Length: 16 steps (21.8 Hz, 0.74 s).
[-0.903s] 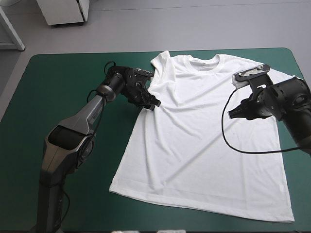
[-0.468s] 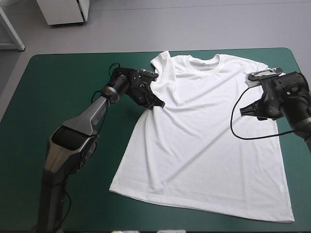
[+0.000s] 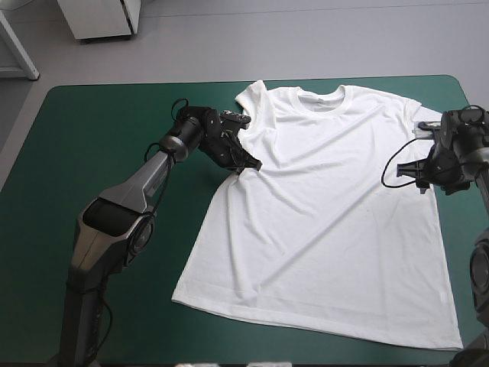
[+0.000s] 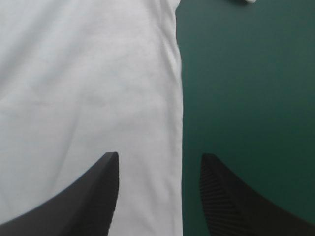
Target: Fold the cloth
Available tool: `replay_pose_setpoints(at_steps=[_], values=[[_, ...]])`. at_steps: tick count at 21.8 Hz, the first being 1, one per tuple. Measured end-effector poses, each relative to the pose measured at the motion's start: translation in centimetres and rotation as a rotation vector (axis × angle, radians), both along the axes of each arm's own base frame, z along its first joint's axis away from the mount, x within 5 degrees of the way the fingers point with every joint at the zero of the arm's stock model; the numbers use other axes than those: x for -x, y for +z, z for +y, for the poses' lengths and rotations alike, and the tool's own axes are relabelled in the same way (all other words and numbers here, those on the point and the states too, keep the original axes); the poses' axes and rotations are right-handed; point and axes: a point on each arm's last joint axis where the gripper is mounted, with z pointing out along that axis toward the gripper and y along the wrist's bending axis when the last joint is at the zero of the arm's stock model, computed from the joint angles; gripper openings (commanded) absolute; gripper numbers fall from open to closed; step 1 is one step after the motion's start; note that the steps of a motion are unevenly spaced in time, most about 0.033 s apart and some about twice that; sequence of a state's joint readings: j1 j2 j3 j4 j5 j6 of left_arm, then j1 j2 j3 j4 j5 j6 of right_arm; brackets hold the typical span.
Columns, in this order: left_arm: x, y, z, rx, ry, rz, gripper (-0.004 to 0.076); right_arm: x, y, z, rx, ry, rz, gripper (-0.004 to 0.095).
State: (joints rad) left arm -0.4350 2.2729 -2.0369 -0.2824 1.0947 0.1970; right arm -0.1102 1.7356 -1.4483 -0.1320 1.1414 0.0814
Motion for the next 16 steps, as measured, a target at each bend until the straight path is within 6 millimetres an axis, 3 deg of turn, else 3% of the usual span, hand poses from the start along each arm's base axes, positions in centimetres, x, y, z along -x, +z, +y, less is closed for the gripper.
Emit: replay_pose_setpoints(at_steps=[8,13,16], values=[[0.1,0.0,-0.2,0.014,-0.011,0.016,-0.0009,-4.4,-4.6,-1.3,-0.041,-0.013,0.029,0.05],[0.2,0.0,-0.2,0.013,-0.022,0.015,-0.0009,-4.9,-6.0,-3.2,-0.079,-0.056,0.05,0.0492],[0.2,0.0,-0.2,0.013,-0.023,0.015,-0.0009,-5.1,-6.4,-3.4,-0.104,-0.035,0.059,0.031]])
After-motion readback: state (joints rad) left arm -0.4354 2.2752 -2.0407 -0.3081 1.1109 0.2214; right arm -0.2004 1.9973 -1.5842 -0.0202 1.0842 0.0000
